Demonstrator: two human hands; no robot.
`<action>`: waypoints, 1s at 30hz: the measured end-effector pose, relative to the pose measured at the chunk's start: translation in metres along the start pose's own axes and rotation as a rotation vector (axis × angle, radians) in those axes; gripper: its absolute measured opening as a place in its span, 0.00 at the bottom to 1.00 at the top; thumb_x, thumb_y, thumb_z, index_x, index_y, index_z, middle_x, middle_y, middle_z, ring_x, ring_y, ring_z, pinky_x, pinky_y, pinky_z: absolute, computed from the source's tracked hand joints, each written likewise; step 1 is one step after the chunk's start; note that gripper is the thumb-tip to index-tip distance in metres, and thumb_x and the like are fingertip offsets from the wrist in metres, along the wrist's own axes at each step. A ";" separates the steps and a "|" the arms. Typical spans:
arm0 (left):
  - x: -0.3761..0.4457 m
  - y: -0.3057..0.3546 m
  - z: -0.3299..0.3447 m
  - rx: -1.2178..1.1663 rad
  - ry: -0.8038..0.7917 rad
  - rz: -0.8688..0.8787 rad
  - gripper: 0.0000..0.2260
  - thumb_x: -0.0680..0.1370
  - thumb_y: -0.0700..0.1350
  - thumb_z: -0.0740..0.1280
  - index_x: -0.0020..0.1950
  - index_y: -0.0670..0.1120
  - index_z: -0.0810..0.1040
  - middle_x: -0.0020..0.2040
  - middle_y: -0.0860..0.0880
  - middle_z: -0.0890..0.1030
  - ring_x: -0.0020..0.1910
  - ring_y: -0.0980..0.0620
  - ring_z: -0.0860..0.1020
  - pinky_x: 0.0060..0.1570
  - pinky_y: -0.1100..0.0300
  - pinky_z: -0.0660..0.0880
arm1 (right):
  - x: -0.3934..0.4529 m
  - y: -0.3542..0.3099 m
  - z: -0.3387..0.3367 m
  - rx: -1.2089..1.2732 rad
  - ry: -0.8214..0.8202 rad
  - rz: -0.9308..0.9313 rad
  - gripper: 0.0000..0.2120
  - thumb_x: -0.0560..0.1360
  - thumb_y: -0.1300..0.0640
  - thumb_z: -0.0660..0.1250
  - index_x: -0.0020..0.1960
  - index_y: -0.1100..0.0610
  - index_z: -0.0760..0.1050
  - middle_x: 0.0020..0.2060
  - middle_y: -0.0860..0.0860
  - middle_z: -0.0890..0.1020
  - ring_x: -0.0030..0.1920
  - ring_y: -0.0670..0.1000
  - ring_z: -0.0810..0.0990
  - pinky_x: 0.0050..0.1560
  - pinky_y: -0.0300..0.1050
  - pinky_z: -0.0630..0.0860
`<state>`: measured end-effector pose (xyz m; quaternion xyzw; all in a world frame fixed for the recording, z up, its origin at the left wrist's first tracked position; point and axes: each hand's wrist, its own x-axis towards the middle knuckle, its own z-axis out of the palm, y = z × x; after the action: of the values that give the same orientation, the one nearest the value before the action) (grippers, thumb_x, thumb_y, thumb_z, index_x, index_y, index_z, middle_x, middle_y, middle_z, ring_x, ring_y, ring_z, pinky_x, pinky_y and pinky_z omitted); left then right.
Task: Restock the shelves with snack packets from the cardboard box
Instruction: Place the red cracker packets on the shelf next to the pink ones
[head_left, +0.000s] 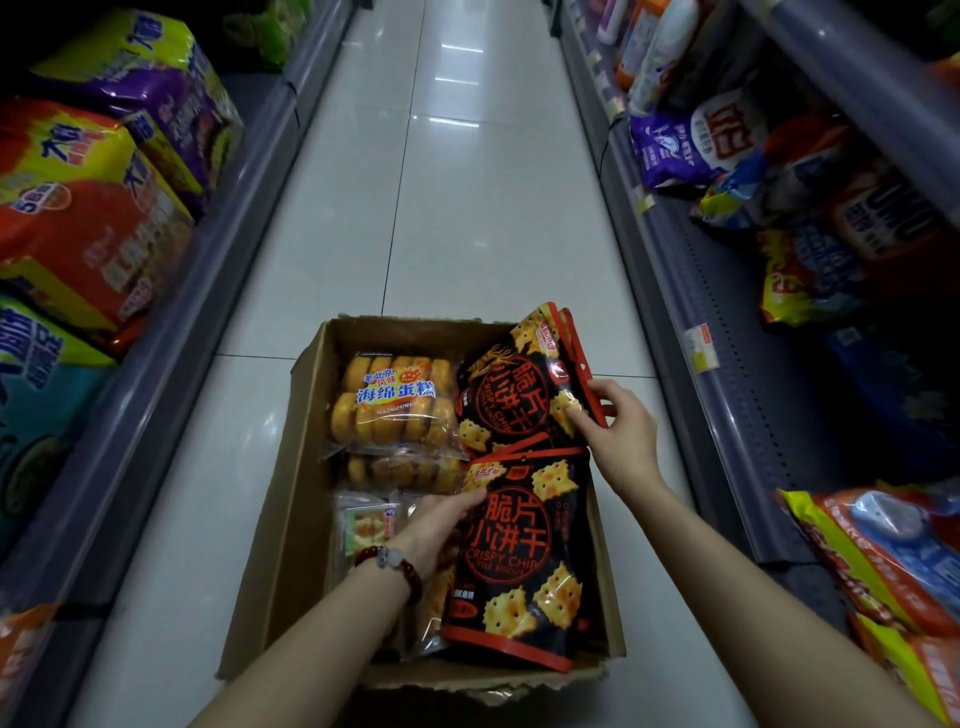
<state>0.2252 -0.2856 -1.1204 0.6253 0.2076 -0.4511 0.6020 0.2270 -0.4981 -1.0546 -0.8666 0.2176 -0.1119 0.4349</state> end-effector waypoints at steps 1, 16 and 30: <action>0.000 0.000 0.000 -0.003 0.012 -0.002 0.15 0.75 0.54 0.68 0.52 0.43 0.79 0.49 0.48 0.82 0.45 0.51 0.77 0.43 0.58 0.71 | 0.000 -0.001 0.000 -0.001 0.001 0.017 0.13 0.72 0.57 0.73 0.56 0.55 0.78 0.50 0.49 0.78 0.50 0.48 0.78 0.51 0.43 0.77; 0.011 -0.002 -0.015 -0.178 0.034 -0.096 0.12 0.70 0.50 0.72 0.48 0.45 0.77 0.42 0.51 0.75 0.38 0.54 0.70 0.38 0.59 0.68 | 0.011 -0.015 -0.015 0.535 0.222 0.186 0.03 0.77 0.57 0.67 0.44 0.52 0.78 0.42 0.51 0.81 0.43 0.48 0.81 0.44 0.41 0.77; -0.018 -0.003 -0.024 0.152 -0.189 0.043 0.24 0.69 0.47 0.74 0.62 0.47 0.69 0.58 0.45 0.77 0.55 0.47 0.77 0.48 0.50 0.77 | 0.013 -0.025 -0.012 0.870 0.080 0.332 0.04 0.73 0.57 0.71 0.43 0.58 0.79 0.38 0.52 0.83 0.41 0.51 0.82 0.44 0.48 0.78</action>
<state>0.2210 -0.2570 -1.1109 0.6281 0.1019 -0.5094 0.5793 0.2410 -0.5000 -1.0275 -0.5521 0.3029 -0.1549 0.7612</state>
